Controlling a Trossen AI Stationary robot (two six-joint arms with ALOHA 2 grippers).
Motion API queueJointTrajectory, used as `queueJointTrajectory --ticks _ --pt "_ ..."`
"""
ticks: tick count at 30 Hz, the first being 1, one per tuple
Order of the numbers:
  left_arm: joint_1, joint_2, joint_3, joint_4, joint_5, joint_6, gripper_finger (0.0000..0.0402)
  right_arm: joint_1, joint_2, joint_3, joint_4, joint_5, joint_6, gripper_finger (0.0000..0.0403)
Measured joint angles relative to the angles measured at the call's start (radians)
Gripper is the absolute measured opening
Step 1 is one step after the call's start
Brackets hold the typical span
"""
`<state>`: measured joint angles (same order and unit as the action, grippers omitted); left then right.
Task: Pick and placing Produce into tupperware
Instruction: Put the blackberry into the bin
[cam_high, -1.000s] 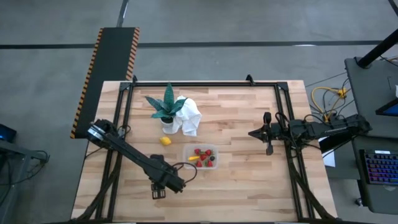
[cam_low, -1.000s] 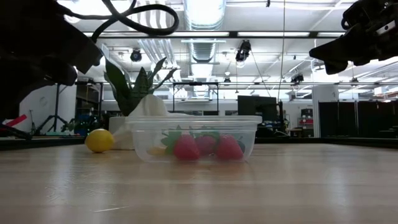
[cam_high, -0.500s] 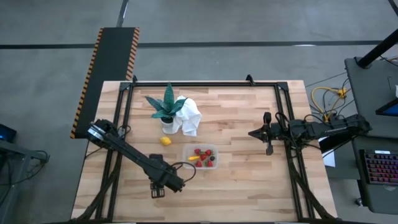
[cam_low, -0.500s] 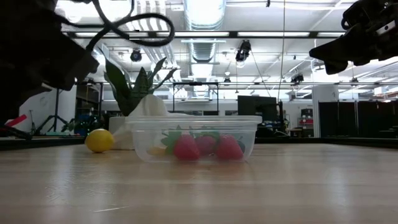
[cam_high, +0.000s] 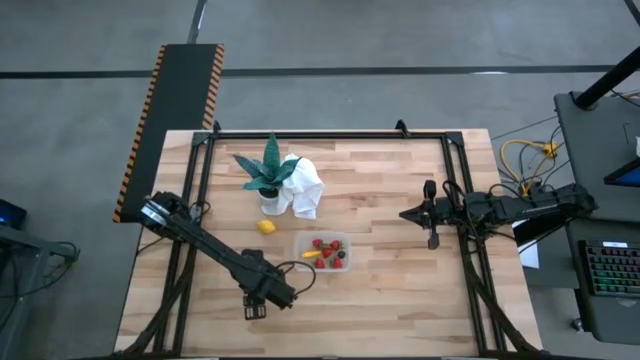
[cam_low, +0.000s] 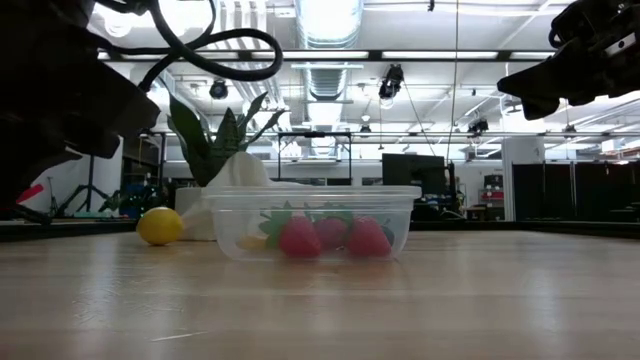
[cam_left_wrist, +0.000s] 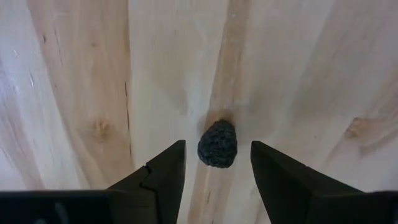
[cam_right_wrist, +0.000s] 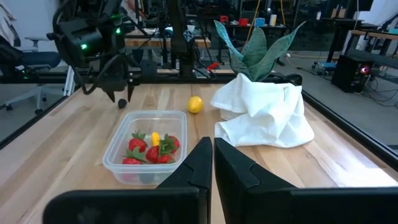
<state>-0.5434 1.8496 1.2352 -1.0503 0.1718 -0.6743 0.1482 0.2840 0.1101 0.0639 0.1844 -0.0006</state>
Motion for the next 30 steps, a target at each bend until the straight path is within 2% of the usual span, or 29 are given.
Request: queueJointTrajectory --ticks 30 --pt "0.000 0.000 -0.052 0.028 0.007 0.000 0.0167 0.000 0.000 0.000 0.000 0.000 -0.001 0.0009"
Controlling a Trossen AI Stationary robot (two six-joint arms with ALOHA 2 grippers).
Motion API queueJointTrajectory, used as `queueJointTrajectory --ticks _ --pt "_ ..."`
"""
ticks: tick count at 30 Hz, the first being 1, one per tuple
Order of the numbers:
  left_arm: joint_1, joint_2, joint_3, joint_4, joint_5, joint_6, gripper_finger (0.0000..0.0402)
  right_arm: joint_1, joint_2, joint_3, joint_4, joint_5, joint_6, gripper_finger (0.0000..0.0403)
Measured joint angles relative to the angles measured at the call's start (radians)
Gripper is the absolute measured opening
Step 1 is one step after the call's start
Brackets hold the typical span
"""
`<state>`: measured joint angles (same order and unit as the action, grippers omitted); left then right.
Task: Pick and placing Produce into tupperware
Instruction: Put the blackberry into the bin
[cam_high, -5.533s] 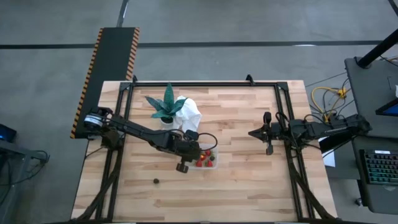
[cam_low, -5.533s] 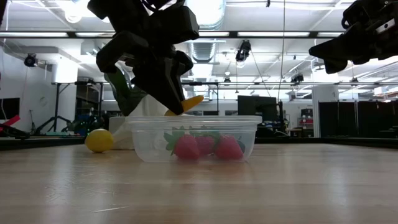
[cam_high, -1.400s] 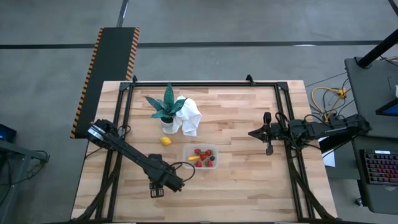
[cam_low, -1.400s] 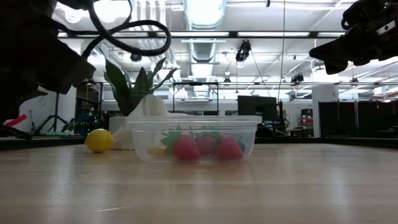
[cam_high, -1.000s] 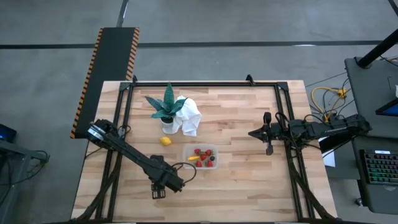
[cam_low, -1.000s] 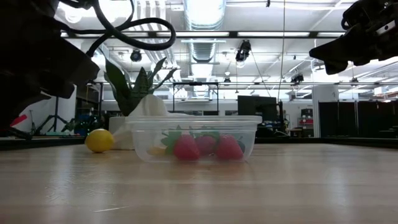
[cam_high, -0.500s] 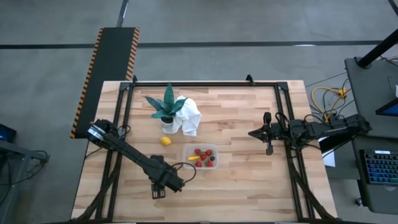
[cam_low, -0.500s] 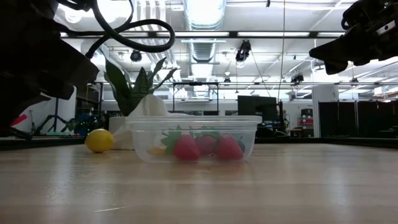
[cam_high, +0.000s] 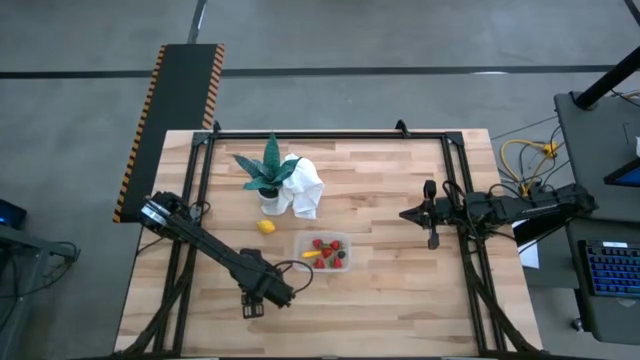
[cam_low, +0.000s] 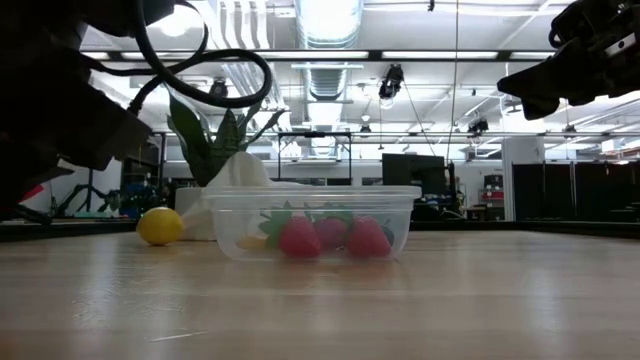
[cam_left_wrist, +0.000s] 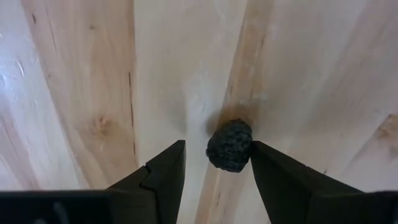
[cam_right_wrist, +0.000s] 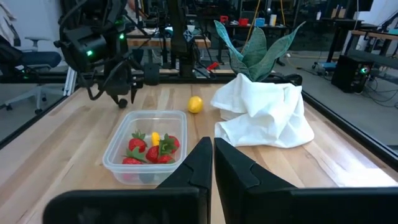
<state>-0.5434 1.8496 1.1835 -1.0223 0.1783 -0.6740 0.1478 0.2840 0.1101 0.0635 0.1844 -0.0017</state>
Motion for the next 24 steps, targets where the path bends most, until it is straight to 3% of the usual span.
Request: queueJointTrajectory --ticks 24 --pt "0.000 0.000 -0.032 0.039 0.000 0.005 0.0167 0.000 0.000 0.000 0.000 0.000 0.001 0.0009"
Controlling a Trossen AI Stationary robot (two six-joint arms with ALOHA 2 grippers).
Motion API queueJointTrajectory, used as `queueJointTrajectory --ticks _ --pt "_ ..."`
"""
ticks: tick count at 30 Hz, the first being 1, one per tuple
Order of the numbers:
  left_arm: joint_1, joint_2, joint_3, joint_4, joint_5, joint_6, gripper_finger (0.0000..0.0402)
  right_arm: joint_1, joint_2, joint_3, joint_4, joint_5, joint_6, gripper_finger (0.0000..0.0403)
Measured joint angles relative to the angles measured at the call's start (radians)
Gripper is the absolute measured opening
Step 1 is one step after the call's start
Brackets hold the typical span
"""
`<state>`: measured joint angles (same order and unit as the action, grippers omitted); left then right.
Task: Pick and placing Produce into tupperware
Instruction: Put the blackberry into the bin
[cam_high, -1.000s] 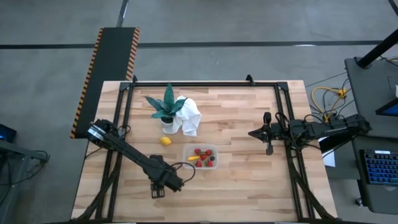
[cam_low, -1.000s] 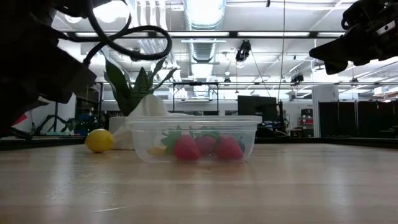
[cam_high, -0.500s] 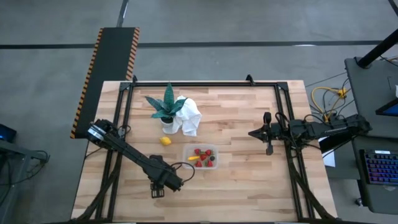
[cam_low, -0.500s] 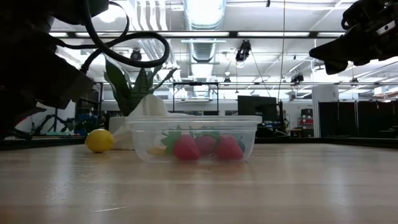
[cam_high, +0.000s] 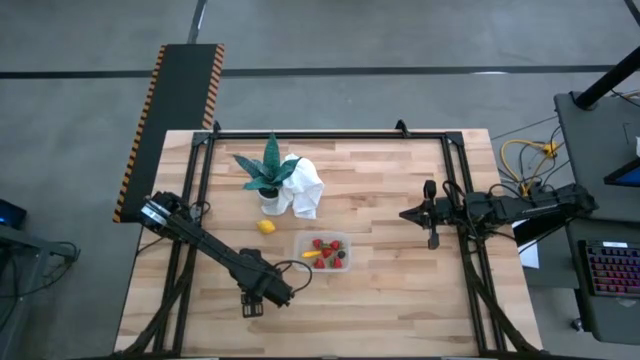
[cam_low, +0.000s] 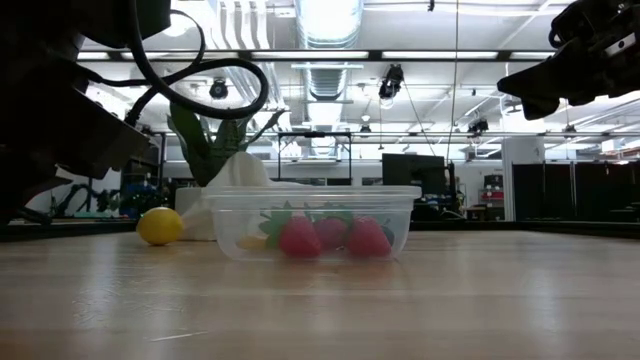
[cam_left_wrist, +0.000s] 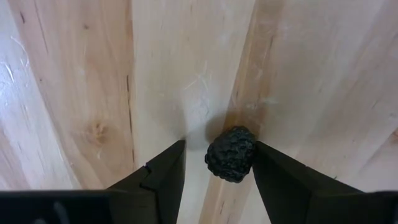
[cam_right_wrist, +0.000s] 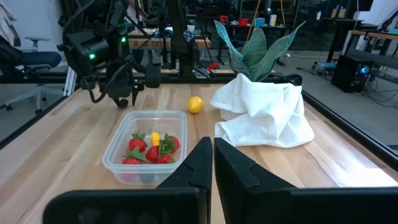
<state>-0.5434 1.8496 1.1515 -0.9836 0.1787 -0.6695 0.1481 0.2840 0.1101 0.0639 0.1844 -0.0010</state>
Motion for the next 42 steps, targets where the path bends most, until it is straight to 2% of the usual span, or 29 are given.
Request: queueJointTrajectory --ticks 12,23,42 --pt "0.000 0.000 0.000 0.001 -0.004 0.001 0.0160 0.000 0.000 0.000 0.000 0.000 -0.003 0.0009" --pt "0.000 0.000 0.000 0.002 -0.004 0.015 0.0073 0.000 0.000 0.000 0.000 0.000 -0.003 0.0009" --pt "0.028 -0.001 0.046 -0.029 -0.042 0.090 0.0072 0.000 0.000 0.000 0.000 0.000 -0.003 0.0009"
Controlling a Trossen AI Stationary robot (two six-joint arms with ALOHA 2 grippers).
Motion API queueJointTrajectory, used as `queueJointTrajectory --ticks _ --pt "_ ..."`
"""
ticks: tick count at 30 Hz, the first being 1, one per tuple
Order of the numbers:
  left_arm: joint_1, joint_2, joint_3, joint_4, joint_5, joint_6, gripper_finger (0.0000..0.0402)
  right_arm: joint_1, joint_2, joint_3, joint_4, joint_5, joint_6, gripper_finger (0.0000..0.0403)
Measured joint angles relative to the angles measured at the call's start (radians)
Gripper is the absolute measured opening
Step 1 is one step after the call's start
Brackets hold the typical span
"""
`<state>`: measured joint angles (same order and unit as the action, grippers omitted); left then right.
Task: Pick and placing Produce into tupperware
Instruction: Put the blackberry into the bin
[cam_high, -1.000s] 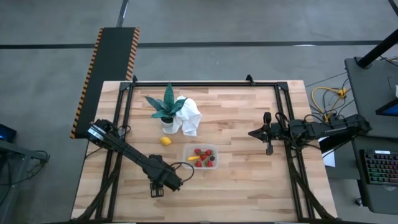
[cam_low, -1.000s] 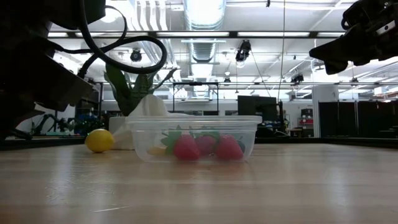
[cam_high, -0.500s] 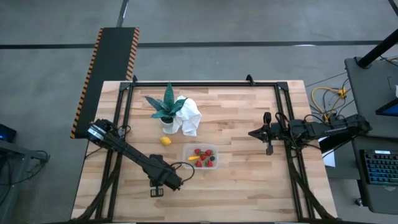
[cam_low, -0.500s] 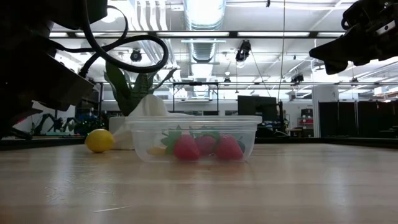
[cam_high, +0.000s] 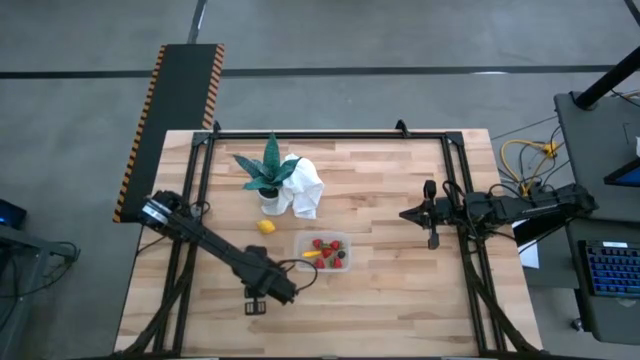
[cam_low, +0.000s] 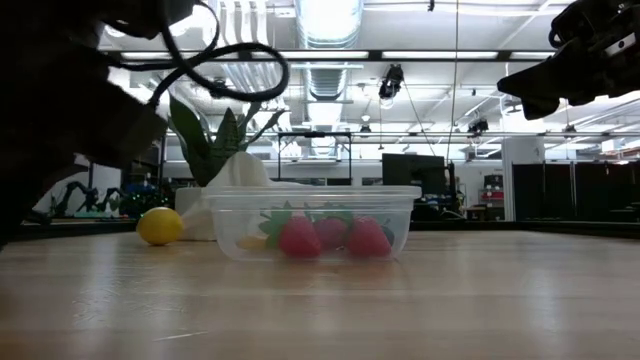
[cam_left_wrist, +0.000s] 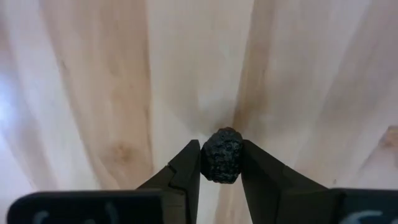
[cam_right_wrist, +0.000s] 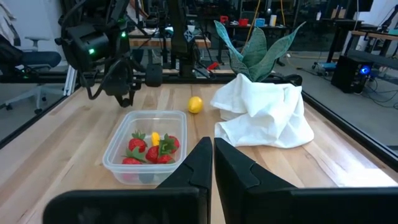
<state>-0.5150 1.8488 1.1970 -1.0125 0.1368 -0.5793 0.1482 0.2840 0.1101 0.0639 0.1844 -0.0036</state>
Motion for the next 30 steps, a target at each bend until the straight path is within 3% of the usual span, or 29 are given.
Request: queueJointTrajectory --ticks 8,17,30 --pt "0.052 0.000 0.063 -0.048 -0.119 0.076 0.0071 0.000 0.000 0.000 0.001 0.000 0.000 0.0009" --pt "0.094 0.000 0.152 -0.159 -0.178 0.165 0.0071 0.000 0.000 0.000 0.001 0.000 0.003 0.0009" --pt "0.201 -0.002 0.283 -0.148 -0.318 0.398 0.0071 0.000 0.000 0.000 0.000 0.000 0.003 0.0009"
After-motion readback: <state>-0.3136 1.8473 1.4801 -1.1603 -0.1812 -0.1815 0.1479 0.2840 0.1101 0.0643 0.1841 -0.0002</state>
